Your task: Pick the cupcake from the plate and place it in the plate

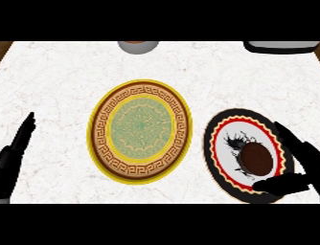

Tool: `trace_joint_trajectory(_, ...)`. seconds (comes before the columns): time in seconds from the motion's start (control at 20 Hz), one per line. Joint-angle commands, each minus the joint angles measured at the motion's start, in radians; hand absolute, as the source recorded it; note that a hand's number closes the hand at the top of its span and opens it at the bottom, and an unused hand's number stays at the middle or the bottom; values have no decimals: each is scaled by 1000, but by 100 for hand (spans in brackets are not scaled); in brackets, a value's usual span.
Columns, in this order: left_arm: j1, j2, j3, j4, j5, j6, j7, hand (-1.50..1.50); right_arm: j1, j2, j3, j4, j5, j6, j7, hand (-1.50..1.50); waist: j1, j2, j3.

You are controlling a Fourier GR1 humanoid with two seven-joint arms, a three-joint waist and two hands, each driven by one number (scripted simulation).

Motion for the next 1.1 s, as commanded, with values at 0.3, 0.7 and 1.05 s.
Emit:
trace_joint_trajectory(0.3, 36, -59, 49, -67, -58, -56, 22, 0, -63, 164, -33, 172, 124, 68, -61, -150, 3, 0, 0)
trace_joint_trajectory(0.7, -23, -75, 112, -40, -83, -111, 61, 0, -28, 232, -94, 190, 178, 74, -193, 150, -2, -1, 0)
trace_joint_trajectory(1.05, -24, -133, 122, -39, -144, -106, 53, 0, 14, 245, -132, 178, 244, 98, -253, 150, -4, -1, 0)
